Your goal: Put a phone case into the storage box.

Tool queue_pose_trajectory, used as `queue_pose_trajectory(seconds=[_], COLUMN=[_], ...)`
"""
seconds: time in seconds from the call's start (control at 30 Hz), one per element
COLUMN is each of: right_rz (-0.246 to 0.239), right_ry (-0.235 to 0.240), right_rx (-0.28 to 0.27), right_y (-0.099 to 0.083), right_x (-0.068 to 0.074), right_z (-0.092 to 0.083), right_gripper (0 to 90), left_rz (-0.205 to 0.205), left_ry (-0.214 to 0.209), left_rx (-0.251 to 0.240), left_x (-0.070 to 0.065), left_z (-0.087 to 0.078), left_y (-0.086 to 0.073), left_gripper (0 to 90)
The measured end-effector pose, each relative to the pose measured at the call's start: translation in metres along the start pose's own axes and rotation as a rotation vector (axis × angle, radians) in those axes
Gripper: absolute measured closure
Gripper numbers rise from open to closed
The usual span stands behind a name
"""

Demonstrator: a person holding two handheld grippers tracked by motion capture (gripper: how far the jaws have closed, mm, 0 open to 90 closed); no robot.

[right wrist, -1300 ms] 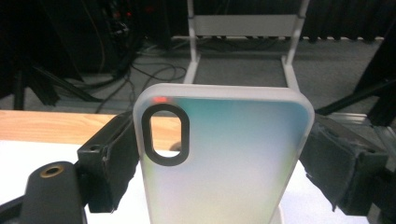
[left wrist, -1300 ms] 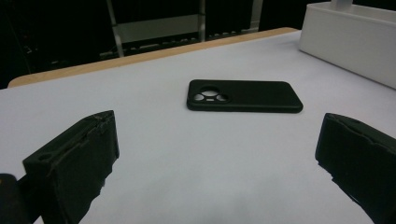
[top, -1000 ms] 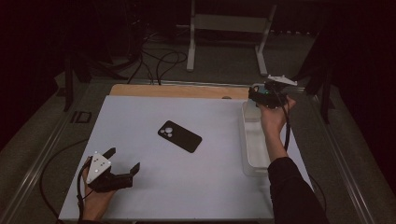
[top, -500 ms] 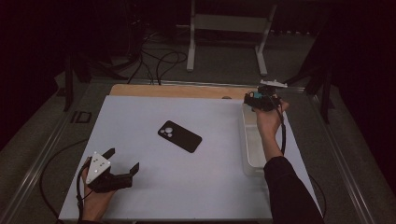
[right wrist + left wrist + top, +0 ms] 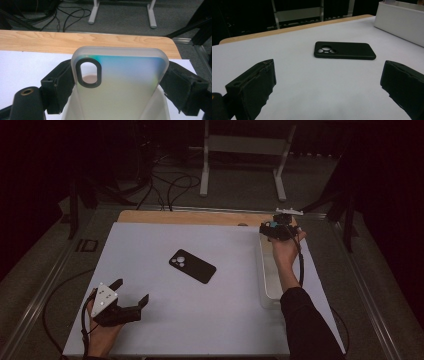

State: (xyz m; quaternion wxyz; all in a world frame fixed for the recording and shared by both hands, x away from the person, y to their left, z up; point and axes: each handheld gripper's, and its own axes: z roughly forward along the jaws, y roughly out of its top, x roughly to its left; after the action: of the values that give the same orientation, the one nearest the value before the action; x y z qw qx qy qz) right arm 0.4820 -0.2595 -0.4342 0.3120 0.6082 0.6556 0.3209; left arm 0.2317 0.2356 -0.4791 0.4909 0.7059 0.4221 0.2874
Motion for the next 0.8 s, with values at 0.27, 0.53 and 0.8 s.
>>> queue_pose_trajectory(seconds=[0.27, 0.53, 0.8], right_rz=[0.017, 0.014, 0.014], right_ry=[-0.024, -0.01, -0.005], right_rx=[-0.008, -0.002, -0.014], right_y=[0.0004, 0.0002, 0.0011], right_x=[-0.0004, -0.0001, -0.0021], right_z=[0.0021, 0.0055, 0.0048], right_gripper=[16.0, 13.4, 9.3], left_rz=[-0.001, 0.0, -0.002], left_ry=[0.001, -0.001, 0.0], left_rx=[-0.002, 0.0, -0.001], left_x=[0.0003, -0.0001, 0.0001], left_z=[-0.0007, -0.0005, -0.0005], left_y=[-0.0001, -0.0001, -0.0003], left_gripper=[0.6, 0.6, 0.6])
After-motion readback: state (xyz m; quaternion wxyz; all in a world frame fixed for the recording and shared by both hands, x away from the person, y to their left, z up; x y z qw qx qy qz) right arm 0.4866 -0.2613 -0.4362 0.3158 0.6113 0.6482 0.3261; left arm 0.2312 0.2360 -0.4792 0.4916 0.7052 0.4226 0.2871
